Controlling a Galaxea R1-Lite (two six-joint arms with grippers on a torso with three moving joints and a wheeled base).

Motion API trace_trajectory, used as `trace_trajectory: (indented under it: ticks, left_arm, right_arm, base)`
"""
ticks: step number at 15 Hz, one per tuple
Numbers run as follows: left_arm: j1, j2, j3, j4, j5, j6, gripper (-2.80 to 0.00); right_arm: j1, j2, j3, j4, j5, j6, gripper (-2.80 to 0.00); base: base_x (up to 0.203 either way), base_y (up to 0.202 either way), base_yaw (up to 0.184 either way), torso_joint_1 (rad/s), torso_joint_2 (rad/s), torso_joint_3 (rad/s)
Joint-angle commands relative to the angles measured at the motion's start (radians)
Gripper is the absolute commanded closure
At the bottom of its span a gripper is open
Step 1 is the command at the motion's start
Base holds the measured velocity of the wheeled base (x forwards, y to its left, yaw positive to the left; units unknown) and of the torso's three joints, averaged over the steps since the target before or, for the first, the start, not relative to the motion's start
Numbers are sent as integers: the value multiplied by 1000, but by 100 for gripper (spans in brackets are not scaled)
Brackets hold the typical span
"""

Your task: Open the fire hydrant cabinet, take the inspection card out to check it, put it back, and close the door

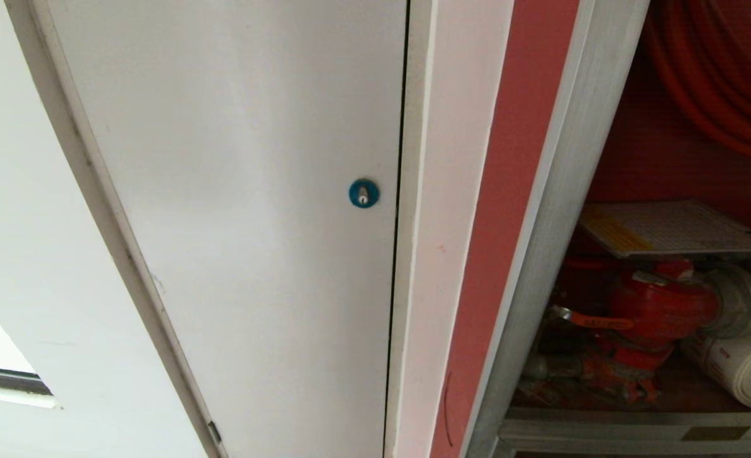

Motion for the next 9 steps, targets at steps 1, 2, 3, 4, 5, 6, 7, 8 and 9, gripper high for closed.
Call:
trace_trajectory:
  ticks: [1,2,3,4,5,6,7,8,9]
  left_arm:
    - [0,1,0,0,0,0,0]
    - [0,0,0,0,0,0,0]
    - [0,0,0,0,0,0,0]
    - [0,1,0,0,0,0,0]
    - [0,1,0,0,0,0,0]
    - [0,0,0,0,0,-1,0]
    - [0,1,0,0,0,-7,0]
    - [0,1,0,0,2,-12,0]
    - [0,0,0,0,2,-15,0]
  right_arm:
    - [1,2,5,0,0,0,0]
    - [1,2,5,0,0,0,0]
    - [1,2,5,0,0,0,0]
    - [1,2,5,0,0,0,0]
    - [1,2,5,0,0,0,0]
    - [1,2,5,0,0,0,0]
    - [1,2,5,0,0,0,0]
    - [1,2,5,0,0,0,0]
    - [1,2,5,0,0,0,0]
  base:
    - [0,0,0,0,0,0]
    - [0,0,0,0,0,0]
    - [0,0,0,0,0,0]
    - [0,0,0,0,0,0]
    - [0,0,0,0,0,0]
    - [-146,0,-3,24,7,-1]
    - [-185,0,1,0,6,1]
    - [-197,0,-1,-12,-2,2]
    - [-205,0,2,-7,2,7]
